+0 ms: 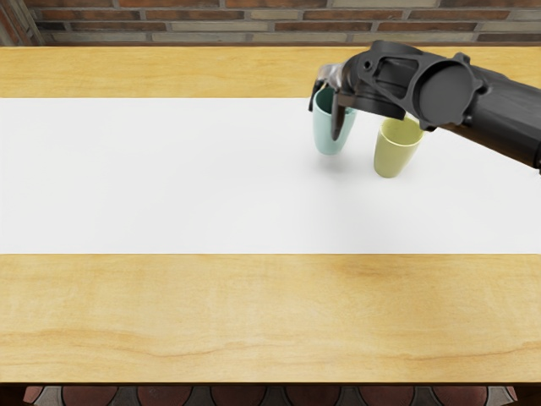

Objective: Pick up cup and place in cup with right hand

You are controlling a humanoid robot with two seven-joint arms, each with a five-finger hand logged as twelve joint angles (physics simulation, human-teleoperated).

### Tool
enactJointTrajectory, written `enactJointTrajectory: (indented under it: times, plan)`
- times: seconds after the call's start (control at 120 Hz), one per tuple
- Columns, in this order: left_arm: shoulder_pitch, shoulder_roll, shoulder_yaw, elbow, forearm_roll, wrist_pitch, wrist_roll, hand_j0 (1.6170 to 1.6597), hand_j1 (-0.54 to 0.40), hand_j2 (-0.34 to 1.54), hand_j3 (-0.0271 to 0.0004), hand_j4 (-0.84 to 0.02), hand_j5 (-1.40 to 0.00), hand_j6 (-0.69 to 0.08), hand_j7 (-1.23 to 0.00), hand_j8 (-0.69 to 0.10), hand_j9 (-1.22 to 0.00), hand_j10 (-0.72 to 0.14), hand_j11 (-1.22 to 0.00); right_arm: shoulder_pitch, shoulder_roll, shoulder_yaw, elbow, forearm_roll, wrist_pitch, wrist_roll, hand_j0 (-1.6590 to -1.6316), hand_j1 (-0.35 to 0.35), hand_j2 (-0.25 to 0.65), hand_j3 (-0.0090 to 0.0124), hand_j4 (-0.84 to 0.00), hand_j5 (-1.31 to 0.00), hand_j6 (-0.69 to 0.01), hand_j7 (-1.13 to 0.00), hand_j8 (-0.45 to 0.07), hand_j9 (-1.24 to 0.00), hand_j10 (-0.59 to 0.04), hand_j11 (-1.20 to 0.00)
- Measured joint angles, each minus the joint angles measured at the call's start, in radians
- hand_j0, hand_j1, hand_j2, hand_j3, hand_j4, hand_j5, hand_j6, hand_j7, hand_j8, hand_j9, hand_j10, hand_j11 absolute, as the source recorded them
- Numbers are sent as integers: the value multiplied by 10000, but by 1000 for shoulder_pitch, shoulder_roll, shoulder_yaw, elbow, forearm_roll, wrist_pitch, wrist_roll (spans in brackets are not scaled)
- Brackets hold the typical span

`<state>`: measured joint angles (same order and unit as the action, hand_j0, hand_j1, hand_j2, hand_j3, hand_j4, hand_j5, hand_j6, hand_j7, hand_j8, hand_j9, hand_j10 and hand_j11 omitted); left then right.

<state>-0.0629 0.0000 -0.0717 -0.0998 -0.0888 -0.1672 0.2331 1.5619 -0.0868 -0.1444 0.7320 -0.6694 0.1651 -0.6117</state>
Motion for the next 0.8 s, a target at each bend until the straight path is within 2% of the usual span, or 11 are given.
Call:
enactJointTrajectory:
  times: [0.3, 0.583, 0.633, 0.65, 0.675, 0.708, 0.725, 0.758, 0.775, 0.783, 0.8]
  plan:
    - [2, 0, 1, 0, 0, 0, 0, 16581, 3491, 1, -2, -4, -1, -5, -1, -5, -1, -3, 0, 64, -96, 31, 37, 6, 68, 0, -16478, 892, -422, 1, -4740, -8848, -2487, -7674, -1486, -8291, -2884, -8234]
    - [2, 0, 1, 0, 0, 0, 0, 16581, 3490, 1, -2, -4, -2, -5, -1, -5, -1, -3, -1, 70, -280, 60, 231, 5, 63, 0, -16487, 1065, -306, 7, -4502, -9230, -2270, -7914, -1310, -8541, -2590, -8493]
    - [2, 0, 1, 0, 0, 0, 0, 16581, 3491, 1, -1, -4, -1, -5, -1, -5, 0, -3, 0, 66, -306, 62, 257, 6, 61, 0, -16482, 1032, -506, -8, -4496, -9279, -2201, -7980, -1266, -8625, -2678, -8565]
    - [2, 0, 1, 0, 0, 0, 0, 16581, 3491, 1, -1, -4, -1, -5, -1, -5, 0, -3, 0, 64, -313, 63, 265, 6, 61, 0, -16484, 1088, -402, 4, -4424, -9327, -2206, -8002, -1073, -8668, -2680, -8588]
    - [2, 0, 1, 0, 0, 0, 0, 16581, 3491, 1, -1, -4, -1, -5, 0, -5, 0, -3, 0, 62, -325, 64, 275, 6, 60, 0, -16480, 1068, -426, -7, -4383, -9380, -2194, -8031, -1020, -8724, -2771, -8616]
    - [2, 0, 1, 0, 0, 0, 0, 16581, 3491, 1, -1, -4, -1, -5, 0, -4, 0, -3, 0, 60, -340, 65, 290, 6, 59, 0, -16473, 1003, -641, -9, -4297, -9402, -2134, -8065, -985, -8769, -2778, -8653]
    - [2, 0, 1, 0, 0, 0, 0, 16581, 3491, 1, -1, -4, -1, -5, 0, -4, 0, -3, 0, 59, -348, 65, 297, 6, 58, 1, -16475, 1059, -522, 4, -4311, -9409, -2182, -8080, -932, -8777, -2657, -8681]
    - [2, 0, 1, 0, 0, 0, 0, 16581, 3491, 1, -1, -4, 0, -5, 0, -4, 0, -3, 1, 58, -362, 66, 310, 6, 58, 0, -16470, 1004, -645, -7, -4232, -9435, -2062, -8111, -957, -8816, -2826, -8704]
    - [2, 0, 1, 0, 1, 0, 0, 16581, 3491, 1, -1, -4, -1, -5, 0, -4, 0, -3, 1, 57, -369, 66, 317, 6, 57, 0, -16470, 1037, -575, 1, -4227, -9455, -2093, -8131, -929, -8831, -2742, -8716]
    - [2, 0, 1, 0, 1, 0, 0, 16581, 3491, 1, -1, -4, 0, -5, 0, -4, 0, -3, 1, 57, -372, 66, 320, 6, 57, 0, -16467, 1012, -719, -10, -4194, -9459, -2091, -8141, -922, -8840, -2776, -8722]
    - [2, 0, 1, 0, 0, 0, 0, 16581, 3491, 0, -1, -4, 0, -5, 0, -4, 0, -3, 1, 57, -377, 67, 325, 6, 57, 0, -16467, 1020, -684, -5, -4143, -9463, -2028, -8161, -913, -8850, -2810, -8728]
